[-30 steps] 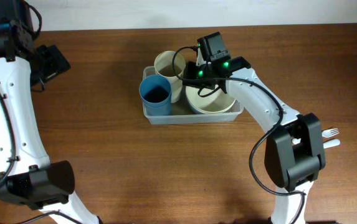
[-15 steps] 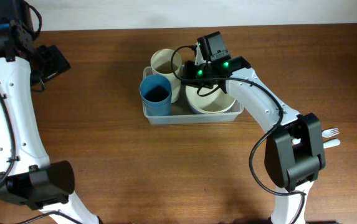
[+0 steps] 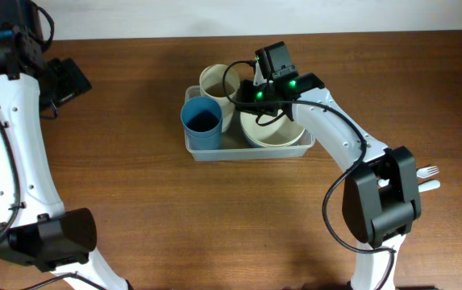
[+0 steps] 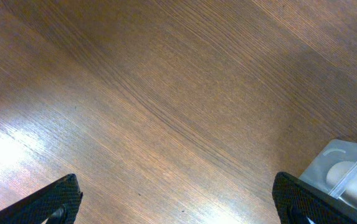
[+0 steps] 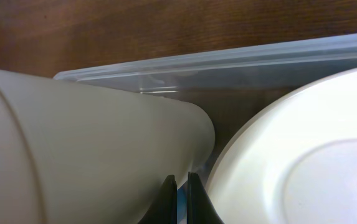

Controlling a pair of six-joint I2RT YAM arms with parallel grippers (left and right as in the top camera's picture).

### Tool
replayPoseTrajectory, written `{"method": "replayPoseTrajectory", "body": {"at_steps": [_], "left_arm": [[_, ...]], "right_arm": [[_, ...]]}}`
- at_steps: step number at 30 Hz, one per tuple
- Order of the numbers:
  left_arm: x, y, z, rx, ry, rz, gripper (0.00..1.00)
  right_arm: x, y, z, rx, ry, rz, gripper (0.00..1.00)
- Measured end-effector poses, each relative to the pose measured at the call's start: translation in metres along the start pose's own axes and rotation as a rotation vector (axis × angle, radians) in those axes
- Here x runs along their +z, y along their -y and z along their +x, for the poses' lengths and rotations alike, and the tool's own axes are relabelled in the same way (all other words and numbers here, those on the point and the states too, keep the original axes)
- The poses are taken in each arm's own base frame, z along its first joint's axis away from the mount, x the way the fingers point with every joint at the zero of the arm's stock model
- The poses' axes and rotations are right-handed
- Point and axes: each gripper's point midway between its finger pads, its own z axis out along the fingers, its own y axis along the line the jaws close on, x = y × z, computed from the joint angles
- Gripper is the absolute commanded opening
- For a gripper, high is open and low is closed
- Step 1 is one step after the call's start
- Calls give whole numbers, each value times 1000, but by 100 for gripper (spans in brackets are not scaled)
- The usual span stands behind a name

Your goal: Pack container

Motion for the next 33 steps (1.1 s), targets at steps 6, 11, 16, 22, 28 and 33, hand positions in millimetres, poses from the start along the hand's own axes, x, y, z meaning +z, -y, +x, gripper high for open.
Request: {"method": "replayPoseTrajectory", "body": {"at_steps": [6, 11, 16, 22, 28, 33], "left_arm": [[0, 0, 0, 0, 0, 0, 100], [0, 0, 0, 0, 0, 0, 99], [0, 0, 0, 0, 0, 0, 99], [0, 0, 0, 0, 0, 0, 100], [0, 0, 0, 0, 0, 0, 100], [0, 0, 0, 0, 0, 0, 100]], "right_arm": [[0, -5, -3, -7, 8, -26, 4], [0, -8, -2, -10, 2, -42, 4], [0, -11, -2, -11, -2, -56, 4], [-1, -14, -1, -13, -7, -73, 4], [-1, -17, -1, -19, -9, -89, 4], [-1, -21, 0, -29, -17, -114, 4]]}}
